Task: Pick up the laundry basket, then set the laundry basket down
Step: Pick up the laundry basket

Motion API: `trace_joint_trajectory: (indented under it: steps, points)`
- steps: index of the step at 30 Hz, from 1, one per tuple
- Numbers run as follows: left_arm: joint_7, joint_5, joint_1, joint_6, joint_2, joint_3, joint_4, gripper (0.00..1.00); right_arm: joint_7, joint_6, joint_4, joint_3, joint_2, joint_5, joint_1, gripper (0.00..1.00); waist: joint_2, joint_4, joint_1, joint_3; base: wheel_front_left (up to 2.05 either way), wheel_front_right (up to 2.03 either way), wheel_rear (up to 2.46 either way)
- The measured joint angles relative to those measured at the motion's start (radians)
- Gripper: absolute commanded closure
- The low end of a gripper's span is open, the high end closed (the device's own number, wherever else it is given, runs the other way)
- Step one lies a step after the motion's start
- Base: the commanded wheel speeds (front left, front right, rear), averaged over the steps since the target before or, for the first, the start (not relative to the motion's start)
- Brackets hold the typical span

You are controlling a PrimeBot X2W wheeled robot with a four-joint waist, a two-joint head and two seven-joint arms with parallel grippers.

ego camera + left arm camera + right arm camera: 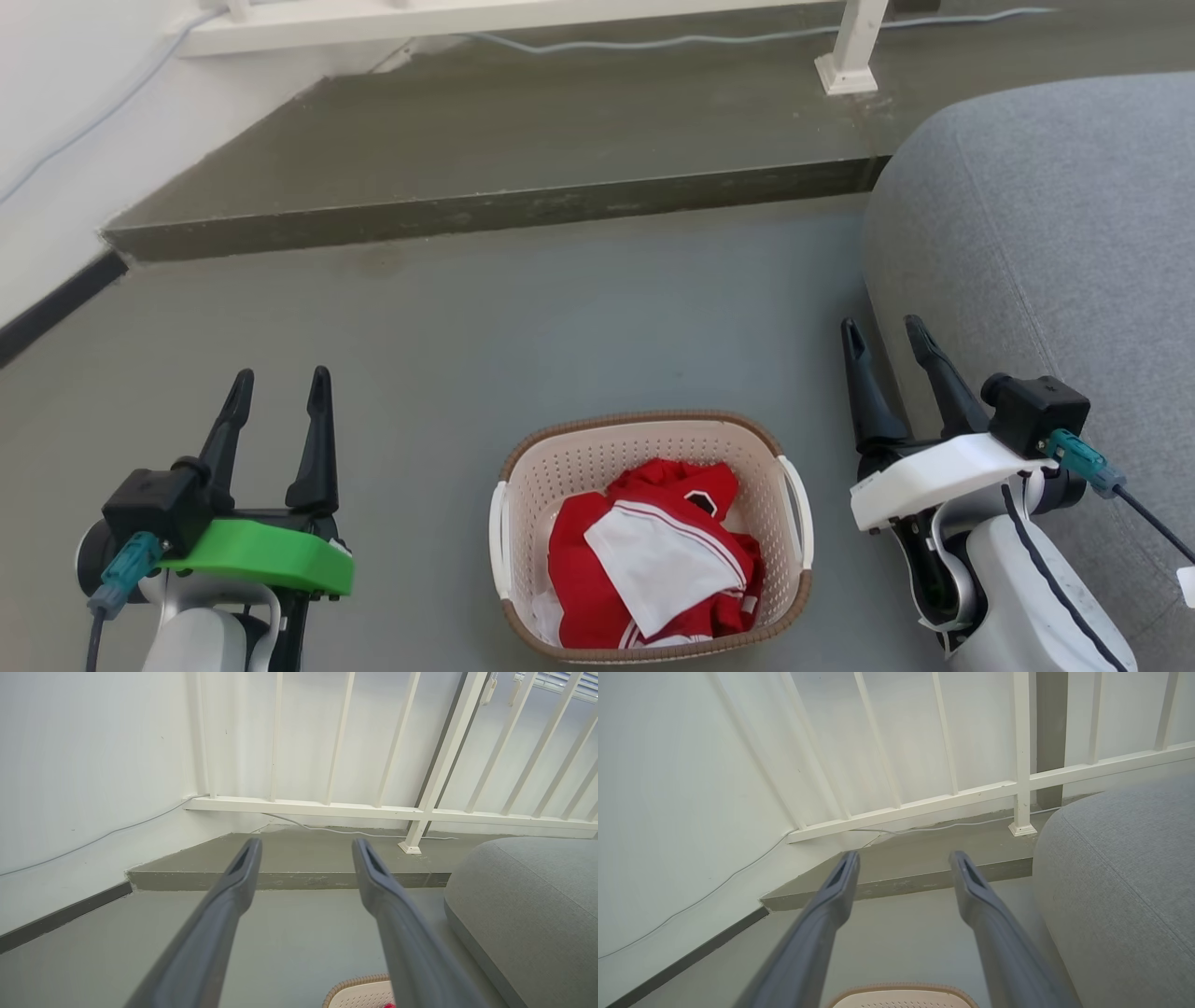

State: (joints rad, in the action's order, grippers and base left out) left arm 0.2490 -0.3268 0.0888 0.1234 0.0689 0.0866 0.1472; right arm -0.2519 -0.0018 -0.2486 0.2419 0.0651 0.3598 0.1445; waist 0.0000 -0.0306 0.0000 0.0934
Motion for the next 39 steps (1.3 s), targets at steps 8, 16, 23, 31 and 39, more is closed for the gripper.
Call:
trace_joint_trajectory:
  steps: [8, 16, 23, 31, 39]
  points:
    - [0.003, -0.003, 0.012, 0.001, -0.002, -0.012, -0.018, 0.00, 0.000, -0.009, -0.006, -0.004, -0.002, -0.008, 0.016, 0.00, 0.0000, -0.011, 0.0000, 0.058, 0.00, 0.00, 0.00]
    - [0.003, -0.018, 0.056, 0.001, 0.007, 0.010, -0.016, 0.00, 0.000, -0.028, -0.006, -0.033, -0.004, -0.009, 0.046, 0.00, 0.0000, -0.032, 0.0000, 0.159, 0.00, 0.00, 0.00]
    - [0.003, -0.054, 0.105, 0.001, 0.021, 0.050, 0.042, 0.00, 0.000, -0.036, -0.049, -0.048, -0.006, -0.007, 0.068, 0.00, 0.0000, -0.049, 0.0000, 0.246, 0.00, 0.00, 0.00]
    - [0.003, -0.087, 0.171, 0.001, 0.054, 0.090, 0.126, 0.00, 0.000, -0.043, -0.116, -0.050, -0.009, 0.003, 0.115, 0.00, 0.0000, -0.058, 0.0001, 0.344, 0.00, 0.00, 0.00]
    - [0.003, -0.120, 0.258, 0.001, 0.093, 0.155, 0.204, 0.00, 0.000, -0.043, -0.215, -0.049, -0.009, 0.021, 0.181, 0.00, 0.0000, -0.057, 0.0000, 0.444, 0.00, 0.00, 0.00]
